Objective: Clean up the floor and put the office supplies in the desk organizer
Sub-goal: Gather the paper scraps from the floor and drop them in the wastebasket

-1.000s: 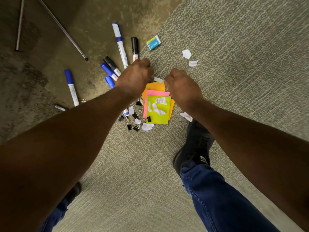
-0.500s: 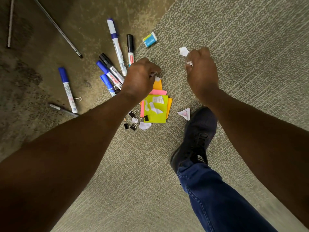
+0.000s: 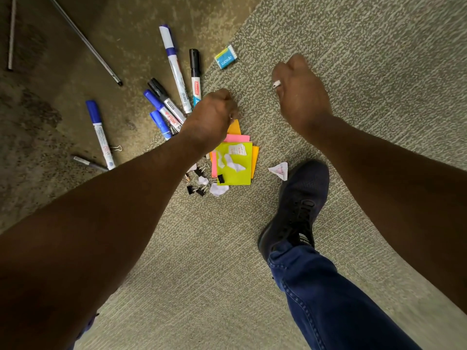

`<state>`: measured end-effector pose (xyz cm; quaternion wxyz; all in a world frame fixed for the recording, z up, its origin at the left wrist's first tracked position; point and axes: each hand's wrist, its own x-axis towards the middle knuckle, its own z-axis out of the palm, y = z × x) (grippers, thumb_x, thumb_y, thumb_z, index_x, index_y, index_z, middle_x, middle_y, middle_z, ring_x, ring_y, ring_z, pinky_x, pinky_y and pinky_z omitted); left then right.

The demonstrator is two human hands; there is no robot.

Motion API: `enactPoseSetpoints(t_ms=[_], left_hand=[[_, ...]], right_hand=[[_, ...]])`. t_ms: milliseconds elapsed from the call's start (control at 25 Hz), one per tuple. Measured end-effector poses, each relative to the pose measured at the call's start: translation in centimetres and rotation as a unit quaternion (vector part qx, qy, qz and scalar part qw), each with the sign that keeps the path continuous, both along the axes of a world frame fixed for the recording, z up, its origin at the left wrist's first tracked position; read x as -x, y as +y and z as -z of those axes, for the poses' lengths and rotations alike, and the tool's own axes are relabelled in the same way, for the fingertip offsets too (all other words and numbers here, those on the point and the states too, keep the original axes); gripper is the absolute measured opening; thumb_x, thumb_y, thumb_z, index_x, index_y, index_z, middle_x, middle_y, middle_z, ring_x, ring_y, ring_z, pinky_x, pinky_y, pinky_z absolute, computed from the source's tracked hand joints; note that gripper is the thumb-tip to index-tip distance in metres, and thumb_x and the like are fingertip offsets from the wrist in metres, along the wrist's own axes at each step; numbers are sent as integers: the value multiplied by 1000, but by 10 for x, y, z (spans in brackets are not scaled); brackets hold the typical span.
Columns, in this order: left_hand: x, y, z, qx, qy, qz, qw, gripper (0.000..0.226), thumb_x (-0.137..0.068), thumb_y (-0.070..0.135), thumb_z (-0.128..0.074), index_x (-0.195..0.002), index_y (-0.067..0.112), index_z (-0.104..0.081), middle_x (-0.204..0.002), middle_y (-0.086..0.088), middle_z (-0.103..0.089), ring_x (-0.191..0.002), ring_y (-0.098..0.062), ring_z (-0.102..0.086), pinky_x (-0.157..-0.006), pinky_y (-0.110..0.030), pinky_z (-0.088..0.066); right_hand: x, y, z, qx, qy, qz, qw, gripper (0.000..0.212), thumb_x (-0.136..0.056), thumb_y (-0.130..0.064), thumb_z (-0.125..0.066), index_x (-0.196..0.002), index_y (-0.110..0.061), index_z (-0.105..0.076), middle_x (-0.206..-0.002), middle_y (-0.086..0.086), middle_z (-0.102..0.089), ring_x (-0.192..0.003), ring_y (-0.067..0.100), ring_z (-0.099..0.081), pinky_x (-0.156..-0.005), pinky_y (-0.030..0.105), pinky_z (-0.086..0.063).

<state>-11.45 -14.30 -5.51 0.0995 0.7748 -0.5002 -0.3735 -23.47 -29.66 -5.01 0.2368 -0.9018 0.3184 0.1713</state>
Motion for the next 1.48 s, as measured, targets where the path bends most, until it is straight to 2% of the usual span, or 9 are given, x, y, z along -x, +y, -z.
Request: enactPoseSetpoints(t_ms=[160,360,560,680,800,1080,1200,1320,1480], left_hand=[[-4,10,-4,6,29,-207,978,12,-81,3,-63,-81,10,-73,-88,-1,-61,-75,-13,-56,-66,-11,-32],[15,35,-29,9,68,-252,965,16,-76,-1,-61,-70,12,-69,-73,0,-63,-65,-11,-55,-63,-26,-44],[47,65,-40,6,85,-142,986,8,-79,-5,-62,-80,-1,-69,-94,-19,-62,-82,-31,-61,-77,-27,-40],[64,63,-32,-10,55,-90,994,11,-88,0,-57,-90,-2,-68,-118,-17,-56,-91,-33,-62,-82,-37,-47],[79,59,-24,-54,4,-13,998,16,-87,-6,-53,-99,-3,-63,-139,-15,-42,-108,-33,-55,-81,-42,-50],[87,64,-14,-57,-41,59,996,26,-82,-9,-49,-104,4,-57,-108,-18,-54,-99,-35,-50,-74,-40,-40],[80,70,-16,-1,64,-163,985,12,-80,-3,-57,-88,2,-62,-90,-18,-63,-84,-32,-59,-70,-39,-45],[68,80,-25,-3,125,-420,899,14,-73,1,-66,-85,9,-64,-77,-3,-63,-70,-17,-57,-65,-26,-45],[56,104,-47,-49,236,-562,791,23,-76,-1,-68,-87,19,-60,-79,-2,-61,-71,-17,-58,-68,-35,-52]], right_hand=[[7,0,0,0,-17,16,1000,18,-91,1,-50,-106,-7,-57,-113,12,-52,-85,21,-55,-65,28,-40],[37,43,-21,-65,-59,78,993,11,-91,-5,-49,-96,-4,-58,-100,15,-55,-81,25,-55,-64,30,-39],[76,93,-33,-56,105,-106,987,20,-90,-7,-45,-108,-12,-54,-113,8,-49,-95,25,-53,-78,29,-44],[87,115,-39,-73,180,-24,981,21,-90,-8,-49,-111,-13,-49,-127,15,-40,-94,30,-57,-69,37,-51],[92,127,-35,-25,228,-54,972,27,-90,-13,-56,-117,-14,-50,-138,18,-26,-103,27,-56,-73,33,-53],[85,128,-22,7,208,-64,976,22,-93,-3,-44,-113,-3,-53,-118,19,-49,-104,31,-56,-73,36,-53],[93,120,-23,-34,172,-49,983,23,-90,-3,-47,-112,-7,-51,-116,15,-54,-103,28,-57,-79,35,-51],[92,114,-32,-104,117,118,981,15,-85,-3,-53,-98,-9,-58,-101,13,-63,-93,28,-61,-74,33,-46],[76,130,-50,-175,41,208,962,17,-82,-2,-56,-97,-9,-54,-88,12,-65,-85,33,-62,-72,40,-48]])
